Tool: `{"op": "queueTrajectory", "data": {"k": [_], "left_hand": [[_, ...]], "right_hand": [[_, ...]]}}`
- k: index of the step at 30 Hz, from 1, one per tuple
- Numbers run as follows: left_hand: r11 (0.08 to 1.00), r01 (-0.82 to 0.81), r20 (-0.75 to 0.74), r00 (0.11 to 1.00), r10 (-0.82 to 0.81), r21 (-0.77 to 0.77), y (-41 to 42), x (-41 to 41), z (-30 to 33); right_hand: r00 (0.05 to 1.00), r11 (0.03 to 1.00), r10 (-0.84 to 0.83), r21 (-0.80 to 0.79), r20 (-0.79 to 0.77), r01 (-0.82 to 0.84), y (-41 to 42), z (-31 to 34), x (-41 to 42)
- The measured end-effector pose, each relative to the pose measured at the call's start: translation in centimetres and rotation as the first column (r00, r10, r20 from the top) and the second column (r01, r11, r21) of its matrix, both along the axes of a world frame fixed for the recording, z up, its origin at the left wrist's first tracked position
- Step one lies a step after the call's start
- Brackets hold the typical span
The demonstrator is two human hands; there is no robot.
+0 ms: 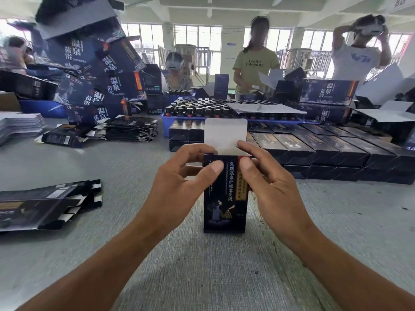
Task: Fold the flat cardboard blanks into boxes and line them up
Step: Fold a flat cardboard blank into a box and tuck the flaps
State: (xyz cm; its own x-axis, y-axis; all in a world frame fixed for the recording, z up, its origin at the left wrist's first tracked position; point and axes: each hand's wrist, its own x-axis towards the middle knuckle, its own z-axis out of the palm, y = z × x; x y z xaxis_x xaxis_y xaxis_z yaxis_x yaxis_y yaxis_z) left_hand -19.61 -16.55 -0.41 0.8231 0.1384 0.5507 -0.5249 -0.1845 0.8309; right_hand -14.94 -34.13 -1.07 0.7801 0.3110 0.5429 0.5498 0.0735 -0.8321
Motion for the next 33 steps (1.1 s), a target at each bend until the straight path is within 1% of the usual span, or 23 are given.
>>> {"op": "queueTrajectory", "data": {"k": [3,6,9,13,16,20,26,29,33], "left_hand": [[1.000,-0.024,0.028,0.999,0.023,0.017,-0.1,-0.2,0.2],[0.999,-0.016,0.050,0.999,0.013,0.045,-0.3,-0.3,0.2],[0.999,-0.007,0.056,0.998,0.004,0.053,-0.4,-0.4,0.2],[0.999,-0.007,0.042,0.999,0.005,0.048,-0.4,-0.5,0.2],[0.999,-0.005,0.036,0.999,0.003,0.049,-0.4,-0.5,0.2],[0.999,-0.012,0.039,0.999,0.010,0.042,-0.5,-0.4,0.3],[0.999,-0.001,0.043,0.999,0.000,0.040,-0.3,-0.5,0.2],[1.000,0.001,0.065,0.998,-0.002,0.020,-0.5,-0.5,0.2],[0.998,-0.050,0.113,0.992,0.054,-0.030,-0.9,-0.4,0.2]], "right_hand": [[1.000,1.000,-0.009,0.020,0.006,0.009,0.1,0.3,-0.1],[0.999,0.998,-0.032,0.060,0.013,0.031,0.0,0.5,-0.3],[0.998,0.993,-0.058,0.107,0.019,0.056,0.1,0.6,-0.4],[0.999,0.985,-0.038,0.171,0.002,0.037,-0.1,0.8,-0.4],[0.999,0.988,-0.022,0.153,0.037,0.016,-0.2,1.0,-0.5],[0.999,0.988,-0.017,0.156,0.042,0.011,-0.2,1.3,-0.9],[0.989,0.986,-0.114,0.131,0.096,0.101,0.1,1.7,-1.5],[0.990,0.984,-0.104,0.153,0.094,0.089,0.0,1.5,-1.4],[0.992,0.989,-0.073,0.139,0.102,0.059,0.0,1.3,-1.4]]}}
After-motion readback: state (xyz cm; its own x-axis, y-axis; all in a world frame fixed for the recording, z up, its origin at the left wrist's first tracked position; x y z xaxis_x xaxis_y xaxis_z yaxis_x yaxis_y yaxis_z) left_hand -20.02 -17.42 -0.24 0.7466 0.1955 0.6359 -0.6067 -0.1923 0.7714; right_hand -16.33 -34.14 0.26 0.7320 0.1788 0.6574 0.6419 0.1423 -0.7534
